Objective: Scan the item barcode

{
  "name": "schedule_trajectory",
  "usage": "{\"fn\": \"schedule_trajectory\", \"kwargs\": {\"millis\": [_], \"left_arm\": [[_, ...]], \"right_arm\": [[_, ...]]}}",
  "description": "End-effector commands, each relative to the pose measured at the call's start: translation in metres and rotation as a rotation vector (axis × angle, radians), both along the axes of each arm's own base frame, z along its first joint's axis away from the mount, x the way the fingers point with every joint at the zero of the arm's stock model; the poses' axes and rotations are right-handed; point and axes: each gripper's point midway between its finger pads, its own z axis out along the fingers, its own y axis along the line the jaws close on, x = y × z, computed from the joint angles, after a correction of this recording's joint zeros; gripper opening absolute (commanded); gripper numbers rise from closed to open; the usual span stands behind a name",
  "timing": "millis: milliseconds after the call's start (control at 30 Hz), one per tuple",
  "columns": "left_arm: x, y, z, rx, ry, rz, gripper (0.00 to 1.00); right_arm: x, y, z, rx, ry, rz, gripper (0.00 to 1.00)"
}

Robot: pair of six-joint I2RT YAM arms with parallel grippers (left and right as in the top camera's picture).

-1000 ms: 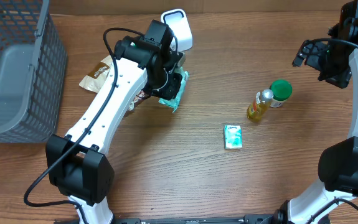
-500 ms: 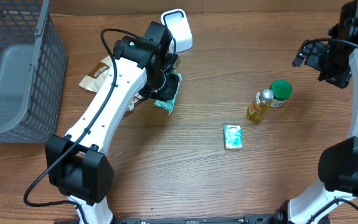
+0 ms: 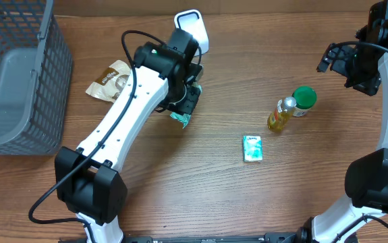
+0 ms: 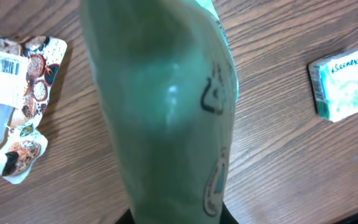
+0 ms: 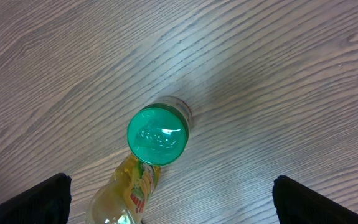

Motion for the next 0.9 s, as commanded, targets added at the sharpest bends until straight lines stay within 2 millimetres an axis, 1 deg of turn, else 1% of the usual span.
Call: {"fn": "schedule_trajectory", "kwargs": {"millis": [0,100,267,367,767,867], "left_arm": [[0.003,-0.002,-0.002,0.055,-0.047,-0.039,0.04],[0.007,-0.001,-0.006,0.094,-0.078,-0.024,0.04],[0.003,-0.003,-0.014,0.102,-0.066,-0.015,0.04],[0.004,-0.003,-0.016,0.098,-0.069,0.007,0.04],[0.003,-0.004,-0.016,0.094,-0.065,0.005,0.04],[-0.001,-0.01,-0.016,0.061,-0.045,-0.002,0.04]], "right_arm": [[-0.001,-0.002,0.006,-0.015,-0.017,-0.008,1.0],[-0.001,-0.002,0.006,-0.015,-0.017,-0.009,1.0],[-0.001,-0.002,0.006,-0.015,-0.017,-0.009,1.0],[-0.001,-0.002,0.006,-0.015,-0.017,-0.008,1.0],[-0.001,-0.002,0.006,-0.015,-0.017,-0.008,1.0],[-0.001,-0.002,0.006,-0.015,-0.017,-0.008,1.0]]}}
